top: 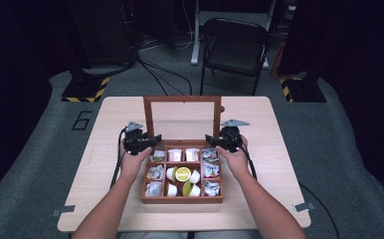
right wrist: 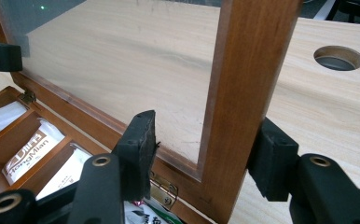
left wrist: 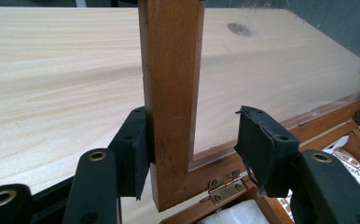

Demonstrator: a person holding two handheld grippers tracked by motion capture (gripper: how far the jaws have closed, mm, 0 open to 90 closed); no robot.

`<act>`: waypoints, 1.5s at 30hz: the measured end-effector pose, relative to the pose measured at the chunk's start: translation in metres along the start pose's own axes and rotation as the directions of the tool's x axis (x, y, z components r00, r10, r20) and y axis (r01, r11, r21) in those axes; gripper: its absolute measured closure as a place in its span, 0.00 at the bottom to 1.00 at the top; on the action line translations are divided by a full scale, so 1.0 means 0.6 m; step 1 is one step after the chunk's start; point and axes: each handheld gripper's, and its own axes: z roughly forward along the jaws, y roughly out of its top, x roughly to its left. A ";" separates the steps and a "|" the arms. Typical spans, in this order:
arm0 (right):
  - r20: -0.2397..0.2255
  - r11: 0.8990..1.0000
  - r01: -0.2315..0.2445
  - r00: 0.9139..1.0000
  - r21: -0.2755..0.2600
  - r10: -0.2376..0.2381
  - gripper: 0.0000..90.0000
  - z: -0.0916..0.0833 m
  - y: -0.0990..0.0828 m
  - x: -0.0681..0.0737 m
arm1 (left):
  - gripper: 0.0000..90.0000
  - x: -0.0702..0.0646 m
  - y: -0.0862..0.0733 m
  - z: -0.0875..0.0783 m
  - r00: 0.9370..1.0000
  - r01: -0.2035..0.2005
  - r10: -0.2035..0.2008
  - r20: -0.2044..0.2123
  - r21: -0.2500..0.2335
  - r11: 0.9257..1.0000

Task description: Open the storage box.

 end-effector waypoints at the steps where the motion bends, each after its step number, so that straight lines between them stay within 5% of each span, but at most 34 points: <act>1: 0.002 1.000 0.000 1.000 0.000 0.000 0.52 0.001 0.000 -0.001 | 0.51 0.000 0.000 0.001 1.000 0.002 -0.002 0.000 0.000 1.000; 45: -0.008 0.995 -0.085 0.996 0.060 0.086 0.49 0.023 0.009 -0.016 | 0.52 0.013 0.001 0.017 0.996 0.084 -0.084 -0.004 0.031 0.996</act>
